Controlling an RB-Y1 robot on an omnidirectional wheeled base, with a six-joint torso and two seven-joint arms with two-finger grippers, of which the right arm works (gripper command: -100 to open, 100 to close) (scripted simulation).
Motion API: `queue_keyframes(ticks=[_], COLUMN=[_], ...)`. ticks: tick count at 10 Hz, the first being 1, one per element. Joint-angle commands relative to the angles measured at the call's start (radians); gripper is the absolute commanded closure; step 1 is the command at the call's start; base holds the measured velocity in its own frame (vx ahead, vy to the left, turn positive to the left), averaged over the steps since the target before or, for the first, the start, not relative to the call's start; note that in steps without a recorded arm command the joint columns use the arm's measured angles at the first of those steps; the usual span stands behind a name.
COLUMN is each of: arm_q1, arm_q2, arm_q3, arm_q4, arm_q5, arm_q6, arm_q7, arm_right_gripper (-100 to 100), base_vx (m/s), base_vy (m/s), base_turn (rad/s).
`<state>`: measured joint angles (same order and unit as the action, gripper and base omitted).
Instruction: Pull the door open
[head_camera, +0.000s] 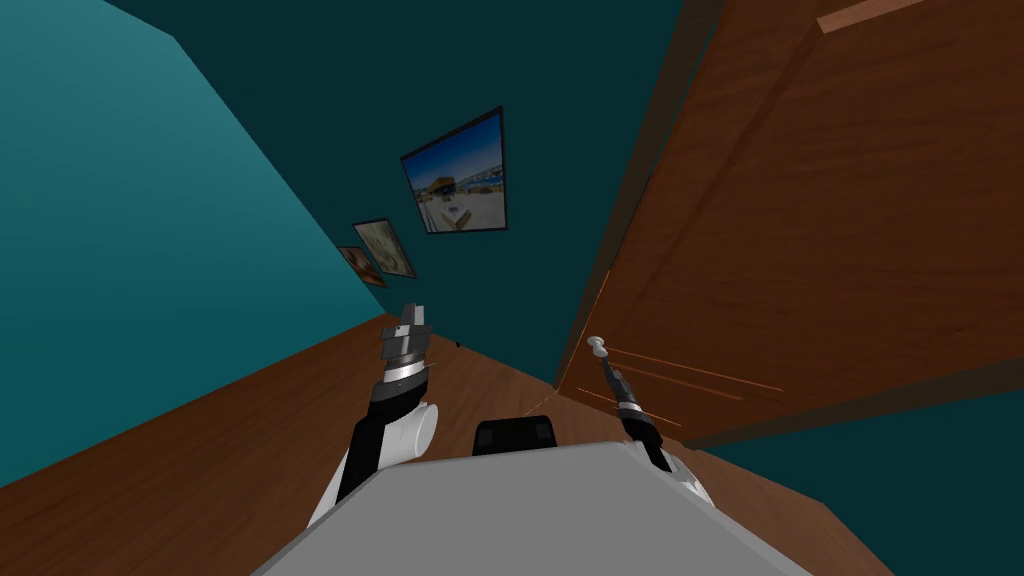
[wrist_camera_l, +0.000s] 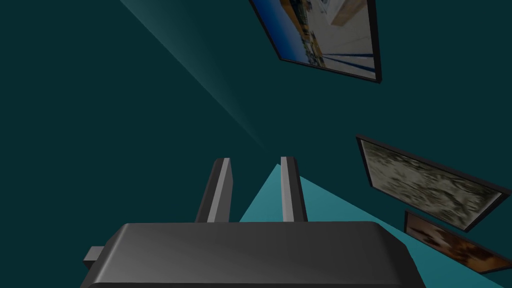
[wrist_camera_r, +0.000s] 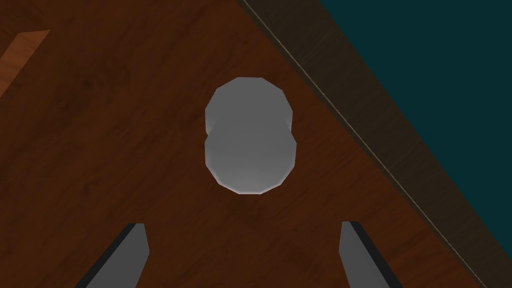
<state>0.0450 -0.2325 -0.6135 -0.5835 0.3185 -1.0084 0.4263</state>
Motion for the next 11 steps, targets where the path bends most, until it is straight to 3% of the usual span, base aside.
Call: queue_keyframes(ticks=[1,11], arm_q1=[-0.001,0.031], arm_q2=[-0.002,-0.005], arm_q3=[-0.005,-0.067], arm_q4=[0.006,-0.014], arm_q5=[0.001,0.027], arm_q6=[-0.003,0.016], arm_q7=[0.028,0.311], arm_right_gripper=[-100,-100], base_vx=[-0.022,-0.03], base_vy=[0.022,0.032], base_turn=[0.019,0.041])
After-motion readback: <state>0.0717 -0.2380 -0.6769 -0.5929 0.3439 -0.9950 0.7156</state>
